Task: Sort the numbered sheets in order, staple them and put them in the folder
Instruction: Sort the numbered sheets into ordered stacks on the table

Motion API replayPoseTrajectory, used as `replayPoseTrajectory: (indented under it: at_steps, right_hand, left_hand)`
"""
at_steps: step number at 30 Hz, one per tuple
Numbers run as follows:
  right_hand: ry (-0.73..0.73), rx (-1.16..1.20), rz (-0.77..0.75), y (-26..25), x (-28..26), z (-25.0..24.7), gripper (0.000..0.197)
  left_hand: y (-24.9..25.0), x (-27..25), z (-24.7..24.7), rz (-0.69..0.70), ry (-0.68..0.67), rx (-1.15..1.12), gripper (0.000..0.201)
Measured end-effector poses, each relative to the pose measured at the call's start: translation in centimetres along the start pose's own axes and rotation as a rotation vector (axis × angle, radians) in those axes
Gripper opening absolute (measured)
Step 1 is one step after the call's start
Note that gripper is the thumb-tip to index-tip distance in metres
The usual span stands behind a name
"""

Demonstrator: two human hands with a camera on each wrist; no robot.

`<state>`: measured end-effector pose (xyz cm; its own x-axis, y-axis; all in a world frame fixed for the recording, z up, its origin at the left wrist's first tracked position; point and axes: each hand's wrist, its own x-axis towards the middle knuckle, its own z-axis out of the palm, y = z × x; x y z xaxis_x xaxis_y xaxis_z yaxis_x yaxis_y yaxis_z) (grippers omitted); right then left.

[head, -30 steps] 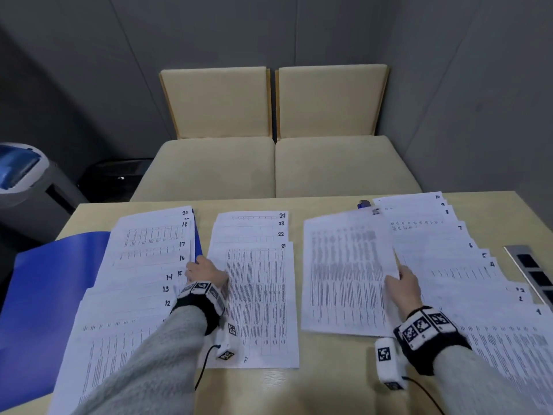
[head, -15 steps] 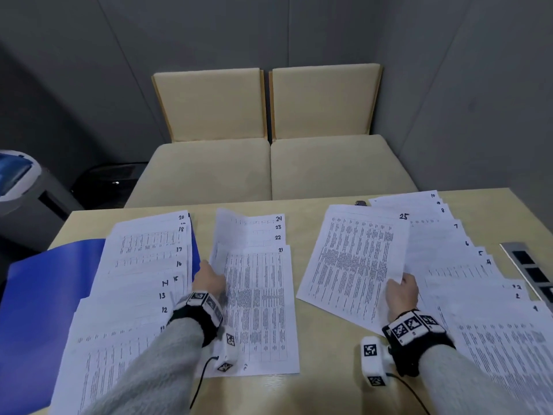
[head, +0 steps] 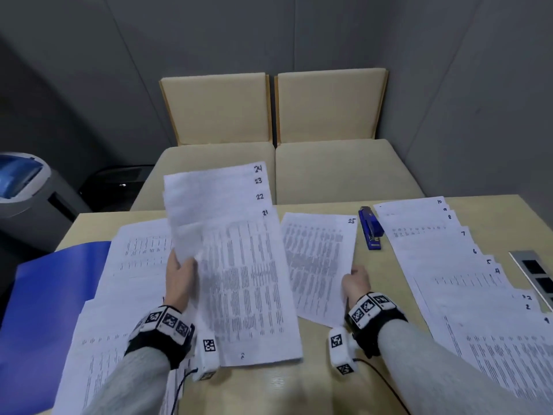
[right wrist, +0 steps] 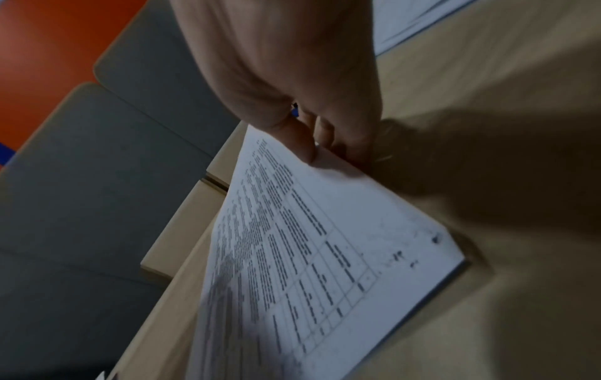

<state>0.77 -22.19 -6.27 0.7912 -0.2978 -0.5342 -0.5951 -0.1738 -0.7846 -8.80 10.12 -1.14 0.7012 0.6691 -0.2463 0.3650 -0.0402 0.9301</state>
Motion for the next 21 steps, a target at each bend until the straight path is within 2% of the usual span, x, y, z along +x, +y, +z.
replayPoseTrajectory:
  at_steps: [4, 7, 9, 10, 12, 14, 17, 19, 21]
  right_hand:
    - [-0.087, 0.061, 0.020, 0.0, 0.8, 2.7, 0.038]
    - [-0.309, 0.226, 0.072, 0.2, 0.7, 3.3, 0.041]
    - [-0.427, 0.326, 0.105, 0.2, 0.4, 2.9, 0.046]
    - [-0.460, 0.324, 0.101, 0.2, 0.6, 2.7, 0.052]
    - [-0.489, 0.234, 0.039, 0.2, 0.4, 1.9, 0.050]
    - [-0.443, 0.129, -0.037, 0.7, 0.5, 1.1, 0.040]
    - [-0.301, 0.040, -0.179, 1.7, 0.6, -1.4, 0.031]
    - [-0.193, -0.057, -0.276, 2.4, 0.5, -3.9, 0.025]
    - [-0.089, -0.123, -0.358, 3.0, -0.1, -6.4, 0.021]
  left_hand:
    - [0.6, -1.1, 2.8, -0.043, -0.141, 0.087, 0.027]
    - [-0.7, -1.0, 4.4, -0.091, -0.187, 0.171, 0.034]
    - [-1.4, -1.1, 5.3, -0.082, -0.214, 0.242, 0.029]
    - [-1.6, -1.2, 5.8, -0.068, -0.214, 0.291, 0.023]
    - [-1.5, -1.2, 6.3, -0.057, -0.186, 0.403, 0.020]
    - [-1.2, -0.7, 6.7, -0.075, -0.142, 0.542, 0.028]
    - [-0.5, -0.4, 8.2, -0.061, -0.023, 0.855, 0.068]
    - [0.2, -1.6, 10.4, 0.118, -0.035, 0.928, 0.072]
    - [0.7, -3.9, 13.1, 0.371, -0.115, 0.937, 0.062]
